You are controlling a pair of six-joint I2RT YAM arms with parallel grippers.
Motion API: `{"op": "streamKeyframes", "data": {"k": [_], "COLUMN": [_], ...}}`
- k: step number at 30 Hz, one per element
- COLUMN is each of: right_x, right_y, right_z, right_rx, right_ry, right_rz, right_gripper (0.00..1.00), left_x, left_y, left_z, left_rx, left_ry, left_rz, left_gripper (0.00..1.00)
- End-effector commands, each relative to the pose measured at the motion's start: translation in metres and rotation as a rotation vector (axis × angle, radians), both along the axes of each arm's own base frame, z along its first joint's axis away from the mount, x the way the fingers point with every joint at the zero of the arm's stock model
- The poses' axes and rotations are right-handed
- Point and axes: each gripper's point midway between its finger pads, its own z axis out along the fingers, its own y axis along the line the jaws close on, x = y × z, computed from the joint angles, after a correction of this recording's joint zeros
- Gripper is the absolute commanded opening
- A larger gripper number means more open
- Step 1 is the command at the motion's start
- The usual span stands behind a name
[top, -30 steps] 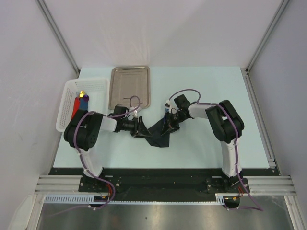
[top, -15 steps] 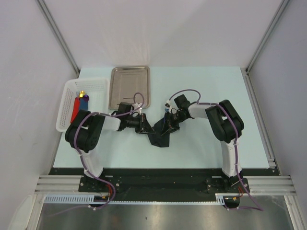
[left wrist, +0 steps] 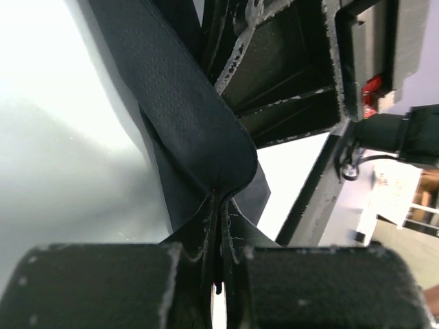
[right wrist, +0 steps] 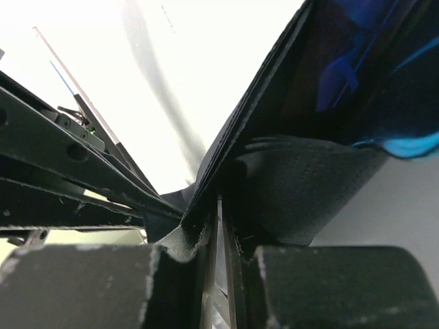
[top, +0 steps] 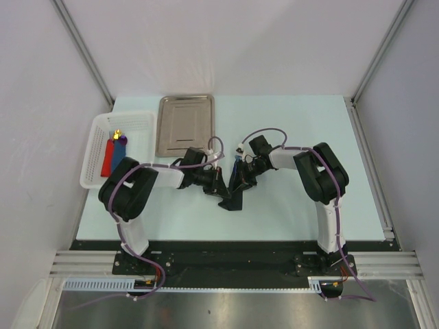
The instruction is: Place the utensils on the paper napkin and roll it up
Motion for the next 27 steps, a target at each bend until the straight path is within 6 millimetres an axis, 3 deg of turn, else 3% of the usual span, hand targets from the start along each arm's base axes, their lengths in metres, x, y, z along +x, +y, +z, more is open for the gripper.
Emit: {"op": "streamKeyframes", "data": {"k": [1, 9, 16, 20, 23, 27], "right_x": [0.009, 0.016, 0.030, 0.042, 0.044, 0.043], "right_y": [-0.017, -0.010, 0.000, -0.008, -0.016, -0.020], "right_z": [-0.049, -0.023, 0.030, 0.067, 0.071, 0.055], "right_rx": [-0.156, -0.105, 0.015, 0.106, 0.121, 0.106], "right_ry": [-0.068, -0.120, -0.183, -0.203, -0.191, -0.166], "right_rz": [-0.034, -0.023, -0.020, -0.058, -0.072, -0.073], "right_gripper": [0.13, 0.15, 0.19, 0.22, 0.22, 0.20], "left_x": [-0.018, -0.018, -0.015, -0.014, -0.013, -0.012], "left_y": [-0.003, 0.014, 0.018, 0.019, 0.018, 0.015], "left_z": [-0.008, -0.044, -0.053, -0.052, -0.050, -0.049], "left_rx": [0.064, 0.209, 0.253, 0.252, 0.240, 0.228], "left_ry": [0.011, 0.123, 0.139, 0.135, 0.127, 0.131], "left_rz": [-0.071, -0.039, -0.031, -0.027, -0.027, -0.029], "left_gripper": [0.07, 0.01, 0.00, 0.00, 0.00, 0.00]}}
